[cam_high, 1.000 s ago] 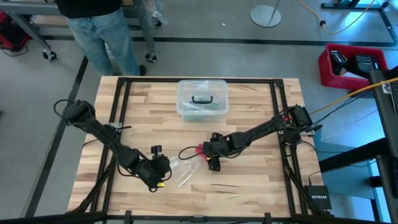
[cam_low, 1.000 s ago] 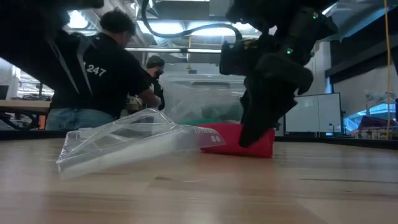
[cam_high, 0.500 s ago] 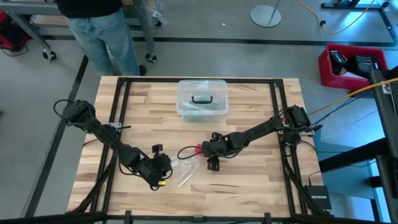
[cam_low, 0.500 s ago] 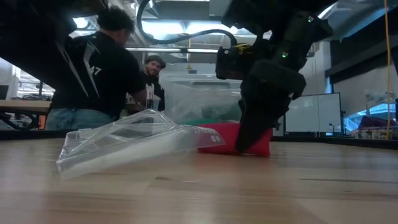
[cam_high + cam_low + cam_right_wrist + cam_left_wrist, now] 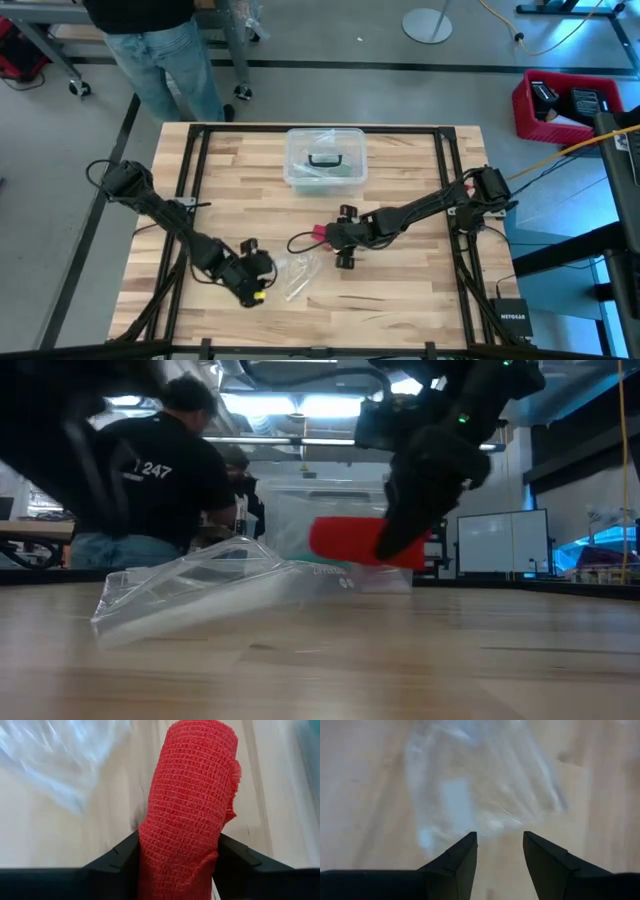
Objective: Roll bandage
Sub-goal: Put the red bandage into the transparent zip bag
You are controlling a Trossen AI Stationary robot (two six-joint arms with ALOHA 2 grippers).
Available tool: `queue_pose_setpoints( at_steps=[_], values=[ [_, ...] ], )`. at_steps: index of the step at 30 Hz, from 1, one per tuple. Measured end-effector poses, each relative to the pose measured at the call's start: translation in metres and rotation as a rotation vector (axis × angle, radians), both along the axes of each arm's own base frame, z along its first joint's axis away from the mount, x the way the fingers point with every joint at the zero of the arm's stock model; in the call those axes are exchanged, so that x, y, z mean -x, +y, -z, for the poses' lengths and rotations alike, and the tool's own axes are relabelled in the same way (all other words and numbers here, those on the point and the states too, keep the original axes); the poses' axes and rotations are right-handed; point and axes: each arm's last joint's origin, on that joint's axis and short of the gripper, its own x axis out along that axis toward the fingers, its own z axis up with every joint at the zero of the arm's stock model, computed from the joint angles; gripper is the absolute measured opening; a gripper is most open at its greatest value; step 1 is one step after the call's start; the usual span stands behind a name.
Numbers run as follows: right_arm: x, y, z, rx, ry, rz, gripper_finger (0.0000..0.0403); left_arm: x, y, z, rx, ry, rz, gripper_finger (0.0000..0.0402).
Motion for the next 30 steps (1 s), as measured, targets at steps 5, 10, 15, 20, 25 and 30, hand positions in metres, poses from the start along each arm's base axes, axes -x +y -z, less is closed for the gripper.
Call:
queue_pose_setpoints(
  at_steps=[5, 10, 15, 20, 25, 30],
  values=[
    [-0.018, 0.004, 0.008, -0.029, -0.139, -0.008, 0.0190, 0.007, -0.017, 0.016, 0.029, -0.031, 0.036, 0.0153],
    [-0.026, 0.006, 0.023, -0.040, -0.153, 0.003, 0.0190, 0.002, -0.011, 0.035, 0.018, -0.010, -0.027, 0.0153],
    [-0.022, 0.012, 0.027, -0.117, -0.107, 0.014, 0.0189, 0.001, 0.008, 0.039, -0.046, 0.057, -0.131, 0.0153],
    [-0.013, 0.035, 0.028, -0.243, -0.050, -0.005, 0.0189, -0.003, 0.033, 0.042, -0.147, 0.098, -0.274, 0.0153],
    [-0.004, 0.059, 0.029, -0.294, -0.032, 0.000, 0.0189, -0.013, 0.054, 0.042, -0.188, 0.112, -0.309, 0.0153],
    [0.002, 0.080, 0.024, -0.287, -0.055, -0.088, 0.0189, -0.029, 0.073, 0.033, -0.245, 0.123, -0.277, 0.0153]
  ],
)
